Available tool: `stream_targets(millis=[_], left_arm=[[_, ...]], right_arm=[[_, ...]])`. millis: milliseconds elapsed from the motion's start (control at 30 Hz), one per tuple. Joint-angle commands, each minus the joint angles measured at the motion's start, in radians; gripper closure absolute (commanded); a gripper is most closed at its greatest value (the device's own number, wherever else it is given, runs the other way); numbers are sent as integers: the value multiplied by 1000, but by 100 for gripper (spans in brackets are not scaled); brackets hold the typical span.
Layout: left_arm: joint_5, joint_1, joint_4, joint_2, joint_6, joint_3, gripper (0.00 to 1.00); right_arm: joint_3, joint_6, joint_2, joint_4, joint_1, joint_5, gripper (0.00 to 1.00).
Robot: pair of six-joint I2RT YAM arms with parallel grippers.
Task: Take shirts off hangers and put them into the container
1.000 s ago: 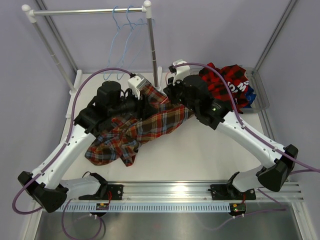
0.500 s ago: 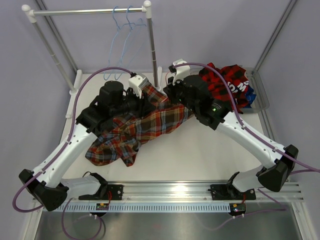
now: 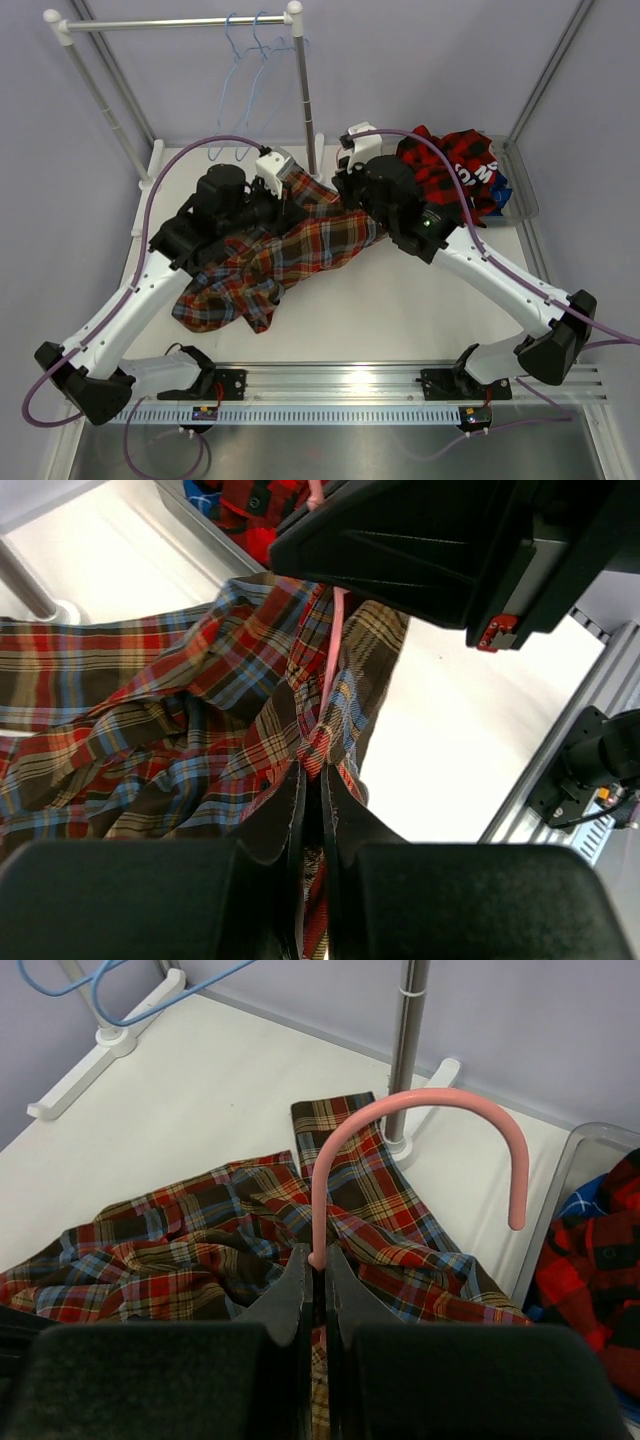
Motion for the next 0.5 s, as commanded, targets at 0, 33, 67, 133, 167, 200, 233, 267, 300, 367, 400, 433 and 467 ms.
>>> stream_targets(millis=[0,33,67,133,167,200,233,267,300,367,400,433,467], left_arm=[[-82,-2,32,-79,35,-20,100],[-93,-2,29,-93,38,-28,100],[-107,-2,23,-121,41,-38,100],[-148,-2,4,-151,49,-66,100],[-159,-2,1,-182,52,-75,100],[-186,-2,-11,-199,55,-97,100],[-200,-2,-19,-217,55,-109,100],[-208,0,-26,-237,57,-123,100],[-225,0,-35,-282,57,-140,100],[-234,0,-42,-331,51,-204,100],[-239,0,-48,-383,46,-228,100],[-243,0,-52,-409,41,-274,100],[-248,0,-63,-434,37,-296,100]], right_arm=[[-23,-39,-54,38,8,144,100],[-30,-39,-63,37,8,161,100],[-44,-41,-66,34,6,182,100],[-54,-39,-82,25,3,191,100],[-64,-33,-86,20,3,196,100],[-67,-25,-92,8,0,202,100],[-72,-21,-105,2,-6,204,100],[-75,-4,-111,-5,-10,208,100],[-72,10,-117,-26,-15,219,100],[-57,40,-134,-47,-30,225,100],[-51,51,-140,-70,-35,239,100],[-44,61,-151,-81,-40,244,100],[-31,79,-158,-92,-47,254,100]])
